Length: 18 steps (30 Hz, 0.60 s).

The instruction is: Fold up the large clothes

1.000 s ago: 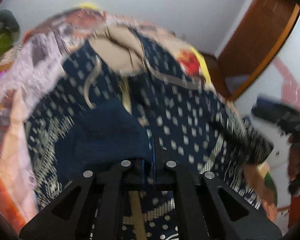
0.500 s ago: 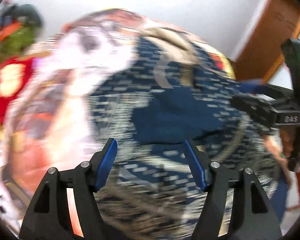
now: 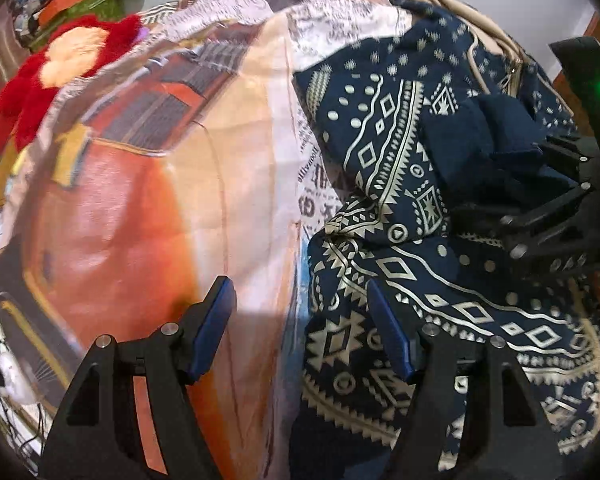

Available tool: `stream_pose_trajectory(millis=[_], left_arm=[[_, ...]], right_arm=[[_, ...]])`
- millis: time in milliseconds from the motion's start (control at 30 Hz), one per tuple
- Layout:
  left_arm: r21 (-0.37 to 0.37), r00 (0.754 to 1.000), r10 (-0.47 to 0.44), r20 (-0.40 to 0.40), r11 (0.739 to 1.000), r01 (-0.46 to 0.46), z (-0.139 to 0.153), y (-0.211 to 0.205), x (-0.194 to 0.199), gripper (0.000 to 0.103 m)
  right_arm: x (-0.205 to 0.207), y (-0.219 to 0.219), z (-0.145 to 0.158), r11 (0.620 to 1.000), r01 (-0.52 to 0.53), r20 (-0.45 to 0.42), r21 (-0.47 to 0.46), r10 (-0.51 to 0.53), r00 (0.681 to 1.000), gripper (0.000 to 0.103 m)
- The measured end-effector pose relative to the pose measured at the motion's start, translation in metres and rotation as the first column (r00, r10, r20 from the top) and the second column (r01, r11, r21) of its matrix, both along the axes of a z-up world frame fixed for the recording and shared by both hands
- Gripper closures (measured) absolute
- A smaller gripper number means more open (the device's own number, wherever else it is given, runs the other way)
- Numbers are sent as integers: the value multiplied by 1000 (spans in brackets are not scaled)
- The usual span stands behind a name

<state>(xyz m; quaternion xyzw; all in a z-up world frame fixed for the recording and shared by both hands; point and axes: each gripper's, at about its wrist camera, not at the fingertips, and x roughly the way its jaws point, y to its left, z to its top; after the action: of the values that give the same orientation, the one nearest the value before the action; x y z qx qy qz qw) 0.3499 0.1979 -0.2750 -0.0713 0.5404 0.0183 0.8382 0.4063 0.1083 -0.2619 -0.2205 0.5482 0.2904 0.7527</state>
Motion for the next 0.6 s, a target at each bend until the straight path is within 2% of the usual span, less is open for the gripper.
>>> stream_pose_trajectory(millis=[100, 133, 267, 300, 367, 400, 467, 600], left_arm=[[4, 1000, -2, -12, 1000, 2, -14, -3, 10, 35], [4, 1000, -4, 1, 1000, 4, -16, -5, 12, 35], [74, 999, -35, 31, 997, 32, -19, -22, 20, 35], [86, 999, -36, 36, 996, 33, -19, -24, 21, 35], [97, 999, -28, 45, 995, 24, -21, -29, 22, 35], [97, 999, -23, 47, 995, 18, -22, -29, 23, 35], [94, 999, -13, 45, 996, 9, -22, -29, 24, 35], [119, 1000, -11, 29, 993, 7, -21, -32, 30, 36]], right_arm=[[-6, 13, -13, 997, -42, 63, -58, 46, 997, 14], [-7, 14, -13, 997, -47, 76, -55, 51, 996, 19], [-4, 7, -8, 999, -20, 114, -35, 24, 993, 56], [-2, 4, -7, 999, -10, 119, -30, 14, 993, 62], [3, -4, -4, 1000, 2, 137, -26, 2, 991, 82], [3, -7, -3, 1000, 5, 150, -26, -1, 989, 87], [5, -21, 3, 1000, 21, 169, -9, -19, 985, 92], [4, -48, 26, 995, 76, 225, 62, -88, 970, 93]])
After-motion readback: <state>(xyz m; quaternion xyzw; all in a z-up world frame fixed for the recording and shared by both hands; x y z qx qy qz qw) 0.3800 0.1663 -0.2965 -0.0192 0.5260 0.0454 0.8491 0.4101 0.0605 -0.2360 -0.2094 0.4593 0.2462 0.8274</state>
